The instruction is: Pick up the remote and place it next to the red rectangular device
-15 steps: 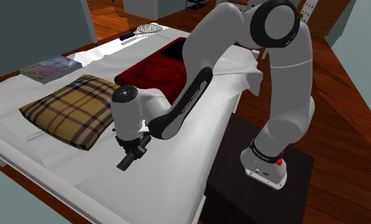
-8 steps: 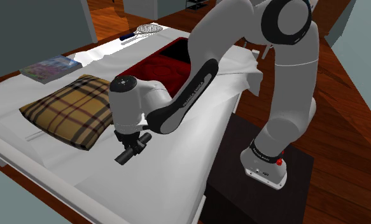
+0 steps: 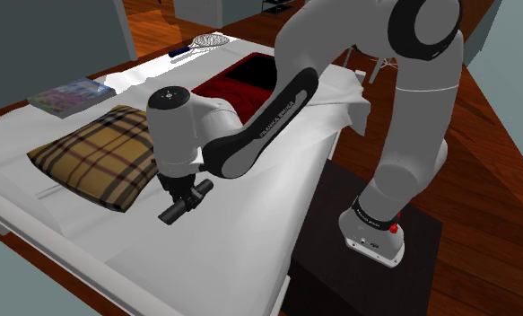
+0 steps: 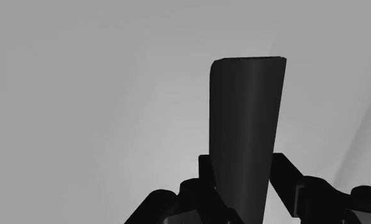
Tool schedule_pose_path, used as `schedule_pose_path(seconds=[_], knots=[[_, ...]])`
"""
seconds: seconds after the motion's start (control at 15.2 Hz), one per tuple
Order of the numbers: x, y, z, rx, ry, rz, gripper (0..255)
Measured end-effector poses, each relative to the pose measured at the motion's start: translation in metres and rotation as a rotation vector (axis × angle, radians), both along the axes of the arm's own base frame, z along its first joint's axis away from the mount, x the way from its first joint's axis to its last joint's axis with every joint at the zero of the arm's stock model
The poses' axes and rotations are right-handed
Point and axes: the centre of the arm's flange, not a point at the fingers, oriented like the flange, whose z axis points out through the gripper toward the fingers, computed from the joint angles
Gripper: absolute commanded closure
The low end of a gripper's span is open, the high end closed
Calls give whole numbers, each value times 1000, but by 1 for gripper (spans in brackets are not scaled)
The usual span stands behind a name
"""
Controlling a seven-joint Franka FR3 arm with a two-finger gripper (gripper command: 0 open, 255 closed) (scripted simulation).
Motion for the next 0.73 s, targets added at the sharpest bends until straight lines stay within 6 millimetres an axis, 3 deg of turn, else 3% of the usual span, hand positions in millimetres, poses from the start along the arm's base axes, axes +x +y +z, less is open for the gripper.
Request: schedule_pose_path(seconds=[0.73], knots=[[1, 0, 58, 0, 0, 0, 255]])
